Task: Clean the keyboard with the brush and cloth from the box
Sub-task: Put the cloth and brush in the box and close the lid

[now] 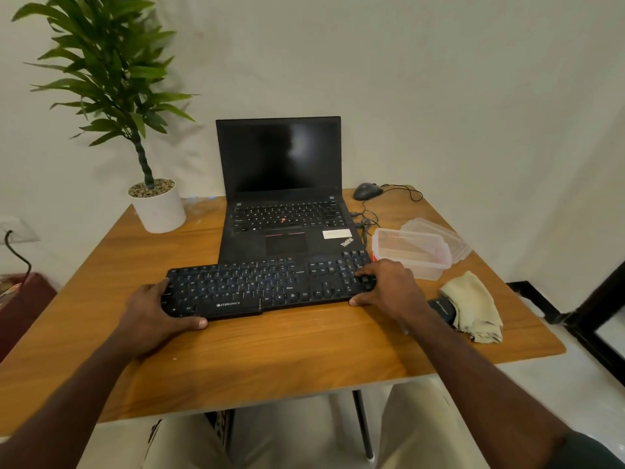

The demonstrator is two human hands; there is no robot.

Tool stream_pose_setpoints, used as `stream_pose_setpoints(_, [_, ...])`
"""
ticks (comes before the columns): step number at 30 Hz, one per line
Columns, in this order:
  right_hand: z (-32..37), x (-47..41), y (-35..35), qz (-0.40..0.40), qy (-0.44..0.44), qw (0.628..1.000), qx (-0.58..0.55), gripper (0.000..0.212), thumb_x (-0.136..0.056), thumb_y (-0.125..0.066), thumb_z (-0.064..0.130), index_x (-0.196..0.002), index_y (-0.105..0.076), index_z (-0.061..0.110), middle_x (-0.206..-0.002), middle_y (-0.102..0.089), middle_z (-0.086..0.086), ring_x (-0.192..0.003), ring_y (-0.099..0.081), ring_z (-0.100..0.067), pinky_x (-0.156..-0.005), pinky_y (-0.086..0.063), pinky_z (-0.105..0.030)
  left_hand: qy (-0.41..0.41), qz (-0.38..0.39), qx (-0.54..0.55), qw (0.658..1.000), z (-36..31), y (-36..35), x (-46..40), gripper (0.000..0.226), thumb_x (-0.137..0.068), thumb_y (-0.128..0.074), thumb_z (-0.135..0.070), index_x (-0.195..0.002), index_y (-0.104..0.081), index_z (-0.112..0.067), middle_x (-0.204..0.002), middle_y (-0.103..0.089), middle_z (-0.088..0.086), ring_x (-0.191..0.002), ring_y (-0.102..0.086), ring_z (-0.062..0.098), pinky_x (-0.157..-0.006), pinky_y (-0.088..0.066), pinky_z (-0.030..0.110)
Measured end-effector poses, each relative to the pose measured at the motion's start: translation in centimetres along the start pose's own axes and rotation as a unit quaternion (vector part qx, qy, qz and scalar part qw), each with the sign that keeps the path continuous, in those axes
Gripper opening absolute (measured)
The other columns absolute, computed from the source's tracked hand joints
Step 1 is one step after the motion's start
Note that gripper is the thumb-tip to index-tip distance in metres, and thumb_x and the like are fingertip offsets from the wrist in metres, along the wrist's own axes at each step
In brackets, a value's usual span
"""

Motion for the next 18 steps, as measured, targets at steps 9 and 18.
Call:
stream_pose_setpoints(9, [-0.3, 1.1, 1.0, -0.038, 0.007, 0.999, -0.006, 0.067, -0.068, -0.085, 0.057, -0.124, -0.064, 0.027, -0.125, -0.066, 0.0, -0.111, -0.059, -0.019, -0.101, -0.048, -0.043, -0.084, -0.123, -0.035, 0.988, -7.8, 0.0, 1.8, 0.104, -0.059, -0.053, -0.088, -0.138, -0.049, -0.021, -0.14, -0.045, 0.01, -0.129, -0.035, 0.031, -0.105, -0.03, 0.058])
stream_pose_setpoints(18, [-3.1, 2.9, 5.6, -0.132, -0.021, 0.984, -0.12, 0.044, -0.075, -0.087, 0.04, -0.112, -0.073, 0.019, -0.114, -0.072, 0.001, -0.092, -0.067, -0.011, -0.082, -0.056, -0.029, -0.268, -0.106, 0.052, 0.956, -25.1, -5.9, 2.3, 0.027, -0.084, -0.073, -0.039, -0.105, -0.06, -0.027, -0.093, -0.057, -0.012, -0.095, -0.048, 0.01, -0.086, -0.04, 0.039])
Point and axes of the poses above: each hand's wrist, its own x-axis away from the middle knuckle, its own y-axis out of the back of the hand, z = x × y, the point moved 8 cm from there along -x, towards the middle knuckle
